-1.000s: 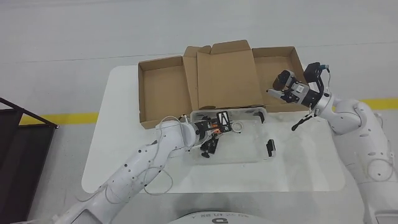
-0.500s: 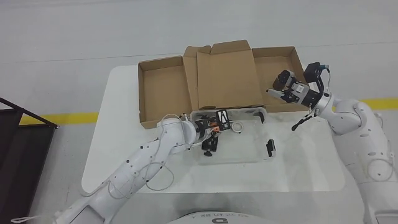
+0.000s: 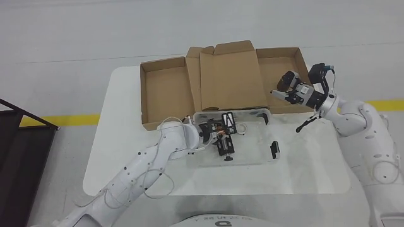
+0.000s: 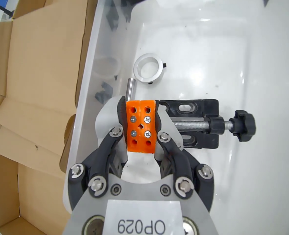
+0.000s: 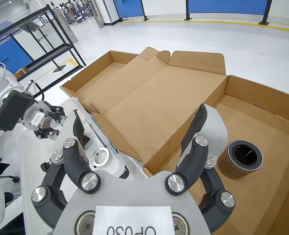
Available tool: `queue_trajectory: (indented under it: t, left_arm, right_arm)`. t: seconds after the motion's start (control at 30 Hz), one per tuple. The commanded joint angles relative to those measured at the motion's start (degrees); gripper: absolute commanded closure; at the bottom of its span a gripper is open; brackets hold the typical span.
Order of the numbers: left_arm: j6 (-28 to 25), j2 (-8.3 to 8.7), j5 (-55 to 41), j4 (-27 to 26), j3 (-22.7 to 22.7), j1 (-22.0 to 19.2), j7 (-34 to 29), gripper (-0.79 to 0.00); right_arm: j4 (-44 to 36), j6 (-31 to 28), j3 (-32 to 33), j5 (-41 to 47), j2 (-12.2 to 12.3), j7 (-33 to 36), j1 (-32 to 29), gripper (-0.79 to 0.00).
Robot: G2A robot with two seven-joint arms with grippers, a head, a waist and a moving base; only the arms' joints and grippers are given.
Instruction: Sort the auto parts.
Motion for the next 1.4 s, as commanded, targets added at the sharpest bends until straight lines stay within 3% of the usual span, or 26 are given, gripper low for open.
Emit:
queue_trajectory:
  t: [0.0,0.23,0.37,0.47,0.6,0.73,0.93,1.13,1.23,1.3,1.33,1.37]
  left_arm:
    - [-0.5,0.41,0.2,-2.7,-0.8,1.2,0.3,0.000]
    - [1.0,2.40,3.4,-15.5,-7.4,6.8,2.6,0.000]
    - [3.8,3.79,4.6,-21.4,-16.0,10.4,5.0,0.000]
    - [6.4,4.49,3.2,-21.7,-22.9,12.4,6.4,0.000]
    - [10.8,4.80,-0.2,-16.0,-30.0,11.9,6.9,0.000]
    - [16.3,4.30,-7.2,-5.7,-32.4,8.0,6.9,0.000]
    - [19.5,3.24,-10.7,8.3,-29.1,1.1,6.3,0.000]
    - [20.5,2.23,-9.8,16.6,-24.6,-3.2,6.9,0.000]
    - [21.2,1.89,-8.2,18.7,-22.9,-4.3,7.2,-0.151]
    - [21.1,1.79,-7.0,19.4,-22.1,-4.6,7.3,-0.480]
    - [20.5,1.78,-6.4,19.8,-21.6,-4.7,6.9,-0.785]
    - [20.6,1.77,-6.2,20.0,-21.6,-4.7,6.4,-0.785]
  right_arm:
    - [0.0,-0.1,0.0,0.0,0.0,0.0,0.0,-0.785]
    - [0.0,-0.1,0.0,0.0,0.0,0.0,0.0,-0.785]
    - [0.0,-0.1,0.0,0.0,0.0,0.0,0.0,-0.785]
    - [0.0,-0.1,0.0,0.0,0.0,0.0,0.0,-0.785]
    - [0.0,-0.1,0.0,0.0,0.0,0.0,0.0,-0.785]
    - [0.0,-0.1,0.0,0.0,0.0,0.0,0.0,-0.785]
    - [0.0,-0.1,0.0,0.0,0.0,0.0,0.0,-0.785]
    - [0.0,-0.1,0.0,0.0,0.0,0.0,0.0,-0.785]
    - [0.0,-0.1,0.0,0.0,0.0,0.0,0.0,-0.785]
    - [0.0,-0.1,0.0,0.0,0.0,0.0,0.0,-0.785]
    - [0.0,-0.1,0.0,0.0,0.0,0.0,0.0,-0.785]
    - [0.0,-0.1,0.0,0.0,0.0,0.0,0.0,-0.785]
